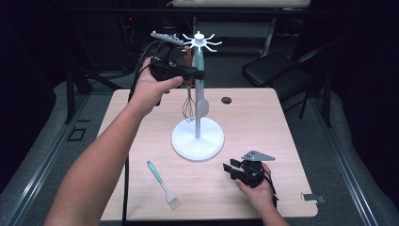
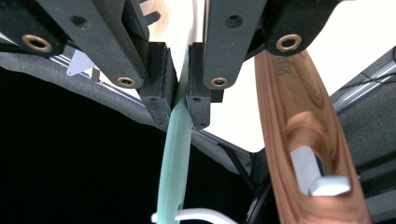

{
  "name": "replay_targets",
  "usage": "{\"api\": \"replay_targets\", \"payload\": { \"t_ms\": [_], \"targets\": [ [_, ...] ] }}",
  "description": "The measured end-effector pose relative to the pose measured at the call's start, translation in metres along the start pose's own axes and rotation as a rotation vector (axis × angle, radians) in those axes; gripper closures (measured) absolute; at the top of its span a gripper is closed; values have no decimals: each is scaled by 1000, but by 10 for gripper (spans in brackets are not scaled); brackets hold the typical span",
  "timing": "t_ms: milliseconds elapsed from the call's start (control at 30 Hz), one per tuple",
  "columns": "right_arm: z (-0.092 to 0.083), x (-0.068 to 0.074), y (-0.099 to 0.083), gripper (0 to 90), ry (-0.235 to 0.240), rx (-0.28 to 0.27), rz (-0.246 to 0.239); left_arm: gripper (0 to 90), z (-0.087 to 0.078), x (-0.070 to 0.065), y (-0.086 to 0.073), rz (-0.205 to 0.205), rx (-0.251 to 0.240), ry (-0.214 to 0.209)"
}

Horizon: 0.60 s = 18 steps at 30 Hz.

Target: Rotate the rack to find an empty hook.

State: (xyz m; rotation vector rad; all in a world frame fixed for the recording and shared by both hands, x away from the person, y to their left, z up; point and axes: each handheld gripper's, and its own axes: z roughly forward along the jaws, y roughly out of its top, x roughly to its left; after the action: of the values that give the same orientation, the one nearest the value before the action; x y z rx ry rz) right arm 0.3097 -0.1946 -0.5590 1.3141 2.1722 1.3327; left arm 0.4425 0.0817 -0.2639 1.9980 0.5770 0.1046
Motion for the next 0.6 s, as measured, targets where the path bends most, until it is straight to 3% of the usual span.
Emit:
{"api": "replay_targets", "payload": {
  "t_ms": [400,600],
  "targets": [
    [0,0,0,595,5,-3,-5,821,4,3,-1,-23,2,46],
    [0,1,1,599,5,-5,-7,726,4,-2,-4,-25,6,74]
  ]
}}
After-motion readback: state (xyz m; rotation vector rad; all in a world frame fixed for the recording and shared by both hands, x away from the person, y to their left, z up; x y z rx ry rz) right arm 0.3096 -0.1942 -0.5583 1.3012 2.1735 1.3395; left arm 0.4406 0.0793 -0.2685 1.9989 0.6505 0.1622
